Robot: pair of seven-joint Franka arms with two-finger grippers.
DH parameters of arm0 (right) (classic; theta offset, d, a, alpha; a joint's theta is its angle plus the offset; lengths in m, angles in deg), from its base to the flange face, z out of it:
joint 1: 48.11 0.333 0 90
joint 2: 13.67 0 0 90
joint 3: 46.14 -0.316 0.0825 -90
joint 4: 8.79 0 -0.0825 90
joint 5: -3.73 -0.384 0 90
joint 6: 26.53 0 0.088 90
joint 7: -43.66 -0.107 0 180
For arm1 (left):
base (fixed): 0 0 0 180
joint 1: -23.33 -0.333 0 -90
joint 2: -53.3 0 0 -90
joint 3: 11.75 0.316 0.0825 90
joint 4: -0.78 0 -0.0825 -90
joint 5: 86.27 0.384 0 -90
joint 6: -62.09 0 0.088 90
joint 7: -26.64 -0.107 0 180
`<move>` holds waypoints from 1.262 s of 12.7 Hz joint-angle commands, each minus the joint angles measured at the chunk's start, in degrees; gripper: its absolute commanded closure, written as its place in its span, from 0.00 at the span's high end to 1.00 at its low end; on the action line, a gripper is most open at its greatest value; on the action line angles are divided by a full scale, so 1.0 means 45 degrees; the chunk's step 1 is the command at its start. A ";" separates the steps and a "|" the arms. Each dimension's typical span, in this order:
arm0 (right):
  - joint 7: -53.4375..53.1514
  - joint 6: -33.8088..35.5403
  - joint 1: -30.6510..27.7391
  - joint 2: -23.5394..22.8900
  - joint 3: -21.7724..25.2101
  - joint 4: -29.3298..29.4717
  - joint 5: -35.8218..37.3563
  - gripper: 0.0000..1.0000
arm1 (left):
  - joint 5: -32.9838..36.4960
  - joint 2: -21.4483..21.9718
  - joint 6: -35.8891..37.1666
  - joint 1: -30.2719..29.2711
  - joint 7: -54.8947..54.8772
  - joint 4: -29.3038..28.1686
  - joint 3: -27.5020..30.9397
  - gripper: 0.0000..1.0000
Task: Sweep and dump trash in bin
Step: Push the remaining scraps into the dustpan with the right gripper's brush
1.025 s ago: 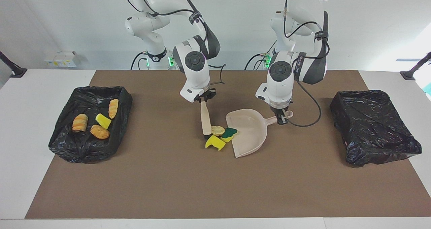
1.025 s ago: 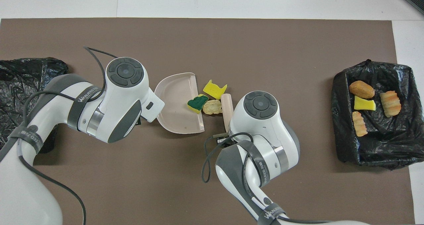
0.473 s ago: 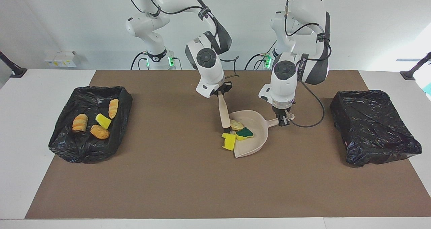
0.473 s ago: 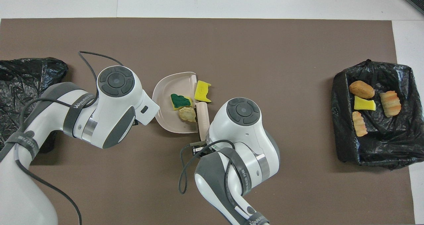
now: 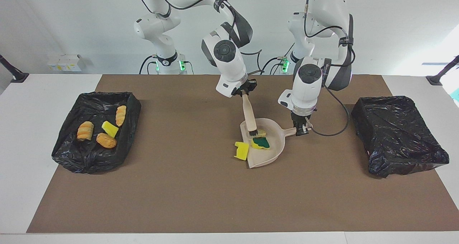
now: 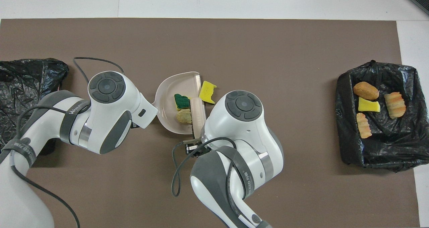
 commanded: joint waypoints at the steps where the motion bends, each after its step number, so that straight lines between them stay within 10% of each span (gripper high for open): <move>1: -0.1127 0.0852 -0.0469 0.0014 -0.0012 0.0583 0.1253 0.00 | -0.0636 0.0487 -0.0518 -0.0167 -0.0166 -0.0815 -0.0053 0.00; 8: 0.0893 0.0485 -0.2501 -0.0924 -0.0090 0.0116 0.2138 0.00 | -0.0617 0.0584 -0.0206 0.0243 -0.0087 -0.0777 -0.0053 0.00; 16: 0.2717 -0.0078 -0.1627 -0.1178 -0.0344 0.0097 0.1166 0.00 | -0.0598 0.0585 0.1085 0.0732 0.0675 -0.0425 -0.0072 0.00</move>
